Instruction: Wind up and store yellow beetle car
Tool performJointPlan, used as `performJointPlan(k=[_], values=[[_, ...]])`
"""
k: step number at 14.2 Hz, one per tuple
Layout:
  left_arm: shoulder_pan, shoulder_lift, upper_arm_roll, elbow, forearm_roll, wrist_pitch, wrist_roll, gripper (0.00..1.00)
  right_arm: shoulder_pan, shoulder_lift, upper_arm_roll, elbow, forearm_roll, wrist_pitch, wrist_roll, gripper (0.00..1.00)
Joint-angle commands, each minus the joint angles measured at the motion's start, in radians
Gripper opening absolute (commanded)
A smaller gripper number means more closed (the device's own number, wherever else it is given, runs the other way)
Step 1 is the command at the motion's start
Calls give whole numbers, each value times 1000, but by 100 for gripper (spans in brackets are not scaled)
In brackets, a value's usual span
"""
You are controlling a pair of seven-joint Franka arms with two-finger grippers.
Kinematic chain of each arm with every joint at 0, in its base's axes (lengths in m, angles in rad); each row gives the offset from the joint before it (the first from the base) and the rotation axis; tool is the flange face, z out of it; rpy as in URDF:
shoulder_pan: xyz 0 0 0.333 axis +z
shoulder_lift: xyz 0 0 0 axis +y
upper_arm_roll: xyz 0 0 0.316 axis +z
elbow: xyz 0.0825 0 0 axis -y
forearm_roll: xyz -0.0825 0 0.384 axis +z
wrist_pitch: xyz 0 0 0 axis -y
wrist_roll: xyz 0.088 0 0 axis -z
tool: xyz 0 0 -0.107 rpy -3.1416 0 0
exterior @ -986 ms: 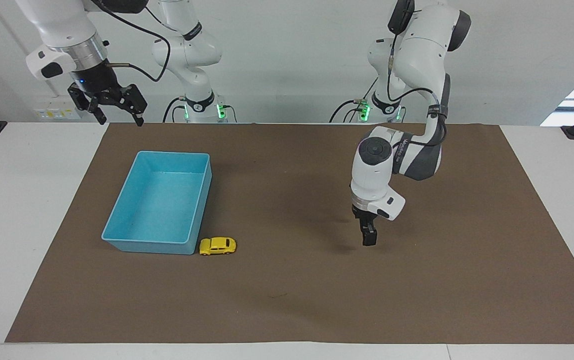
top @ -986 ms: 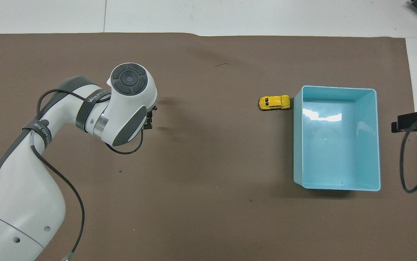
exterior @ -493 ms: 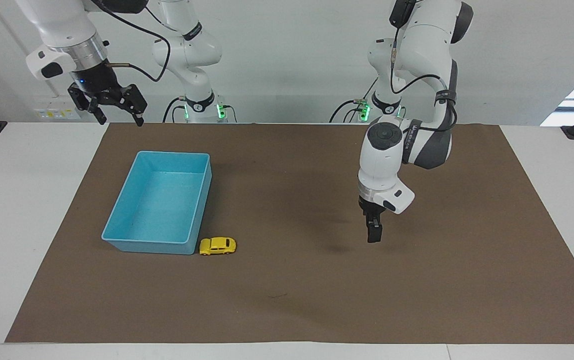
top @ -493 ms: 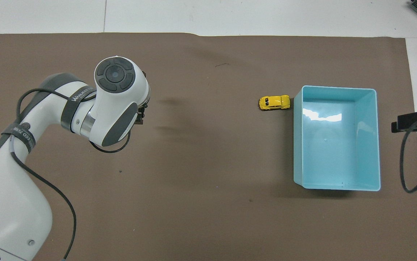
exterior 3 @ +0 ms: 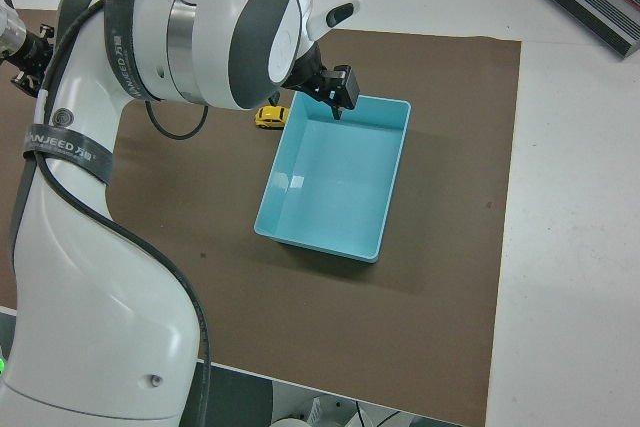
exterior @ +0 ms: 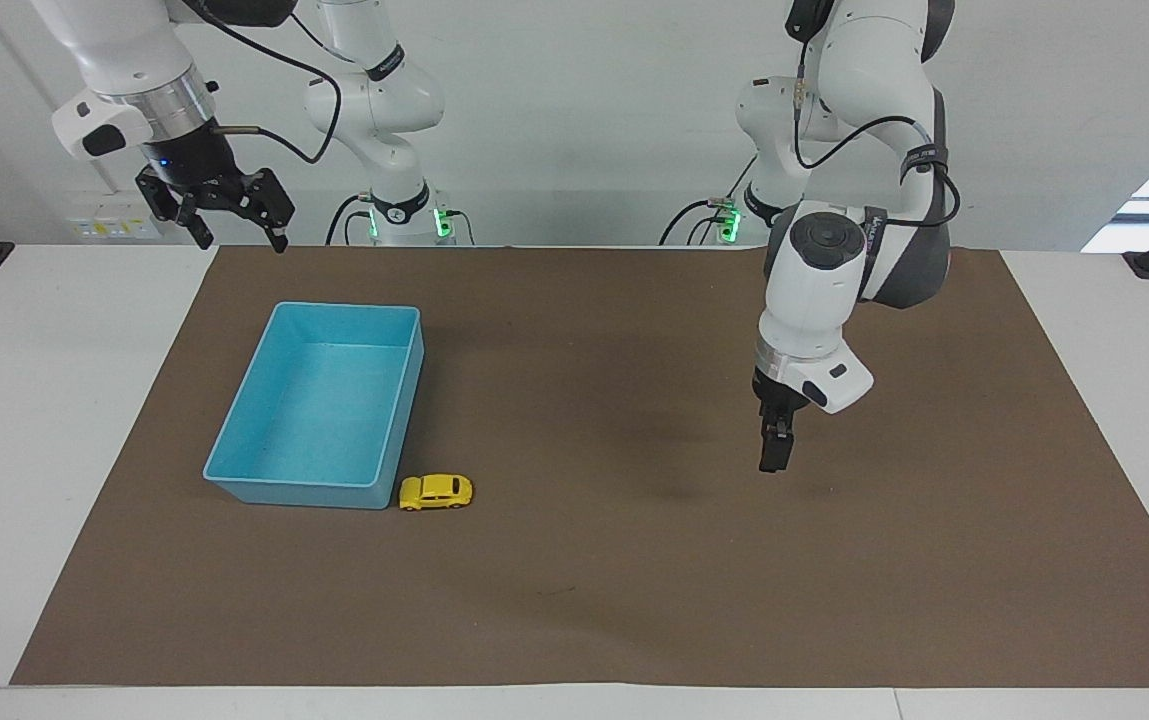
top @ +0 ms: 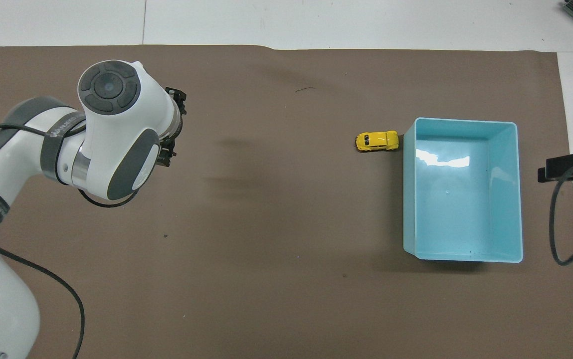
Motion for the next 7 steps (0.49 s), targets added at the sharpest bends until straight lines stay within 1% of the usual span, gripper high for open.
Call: performJointPlan(k=[1,3,7], values=[[1,-44,11,-27,-18,-34,110,100,-7,-8,3,-6,10,3,-17,100],[1,-62,23,-28,-23,-44,182,100,-7,-8,3,-6,10,3,-17,100],[1,-111,75,-28,-89,-83,344,100,-7,-8,3,-6,10,3,-17,100]])
